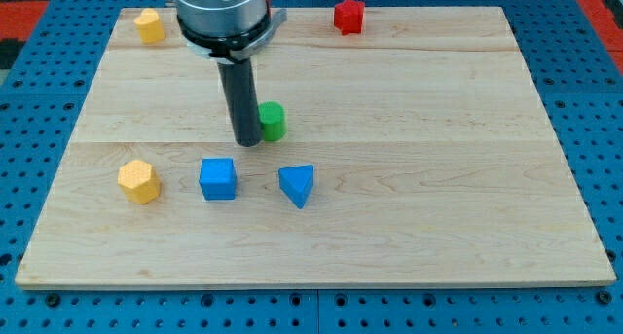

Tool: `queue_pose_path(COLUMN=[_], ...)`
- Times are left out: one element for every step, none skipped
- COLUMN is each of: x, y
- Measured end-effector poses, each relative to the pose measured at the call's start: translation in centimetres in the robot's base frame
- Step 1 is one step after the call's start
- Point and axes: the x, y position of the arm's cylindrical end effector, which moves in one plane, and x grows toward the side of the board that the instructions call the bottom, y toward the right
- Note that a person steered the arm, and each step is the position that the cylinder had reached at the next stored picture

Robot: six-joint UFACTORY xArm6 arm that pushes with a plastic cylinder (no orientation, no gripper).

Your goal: Slide the green circle to the top right of the board

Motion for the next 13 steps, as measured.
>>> queue_pose_path(x=[-0.2, -0.2, -0.1, 0.0, -2.2, -2.2, -3.3, -5.2, -6.9, -9.0, -11.3, -13.0, -13.2], y=[3.9, 8.7, 4.2, -2.1, 1.2, 5.7, 7.8, 9.6, 11.8, 14.0, 16.1, 17.3, 17.1])
